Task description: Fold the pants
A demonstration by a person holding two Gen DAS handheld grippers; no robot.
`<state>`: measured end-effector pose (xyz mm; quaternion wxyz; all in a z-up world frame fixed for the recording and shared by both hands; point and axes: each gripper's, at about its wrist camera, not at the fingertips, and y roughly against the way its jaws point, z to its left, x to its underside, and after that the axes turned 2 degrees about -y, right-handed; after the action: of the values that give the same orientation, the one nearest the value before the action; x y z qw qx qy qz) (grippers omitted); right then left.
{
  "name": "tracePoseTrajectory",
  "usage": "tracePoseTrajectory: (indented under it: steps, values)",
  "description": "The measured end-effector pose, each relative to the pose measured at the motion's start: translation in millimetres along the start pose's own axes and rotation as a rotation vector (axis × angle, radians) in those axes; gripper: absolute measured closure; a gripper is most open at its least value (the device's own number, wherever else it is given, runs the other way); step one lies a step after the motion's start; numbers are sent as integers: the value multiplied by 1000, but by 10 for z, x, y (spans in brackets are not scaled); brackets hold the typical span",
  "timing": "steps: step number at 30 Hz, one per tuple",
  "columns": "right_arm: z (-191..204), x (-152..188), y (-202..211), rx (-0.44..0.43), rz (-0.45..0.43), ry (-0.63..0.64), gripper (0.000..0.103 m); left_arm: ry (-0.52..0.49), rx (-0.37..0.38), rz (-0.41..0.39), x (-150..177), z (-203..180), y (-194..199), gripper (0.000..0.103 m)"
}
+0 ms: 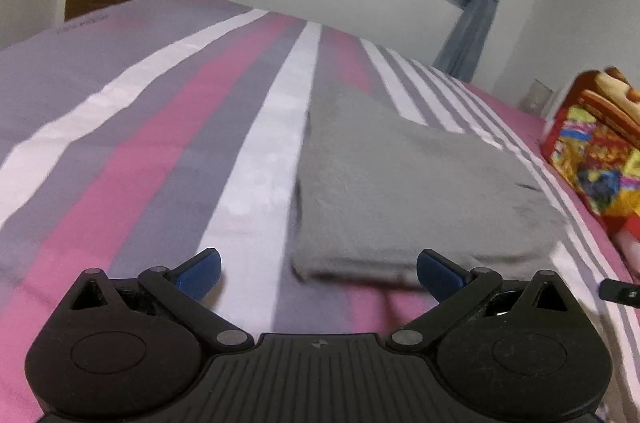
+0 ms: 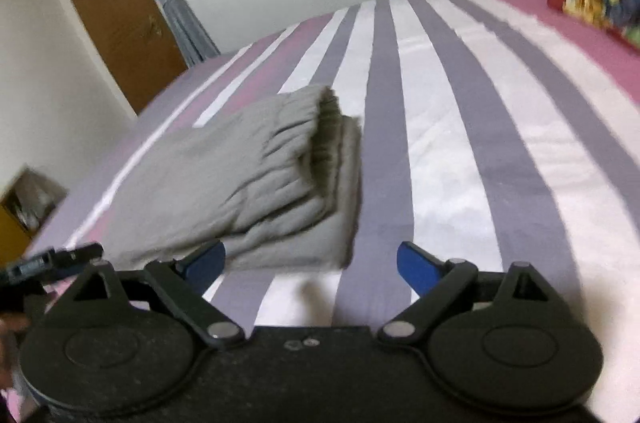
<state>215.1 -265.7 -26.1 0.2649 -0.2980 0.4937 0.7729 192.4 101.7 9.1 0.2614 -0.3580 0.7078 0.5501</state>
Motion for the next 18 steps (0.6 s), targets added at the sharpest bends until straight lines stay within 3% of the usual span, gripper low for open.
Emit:
tracePoseTrajectory:
  steps: [2, 6, 18]
  values:
    - [216, 20, 143, 45, 3, 53, 10, -34, 1, -14, 60, -105, 250, 0]
    - [476, 164, 499, 45, -29, 85, 10, -105, -37, -62, 200, -311, 794, 0]
    - [996, 702, 1282, 89, -74, 177, 10, -127, -37, -111, 757, -604, 2051, 0]
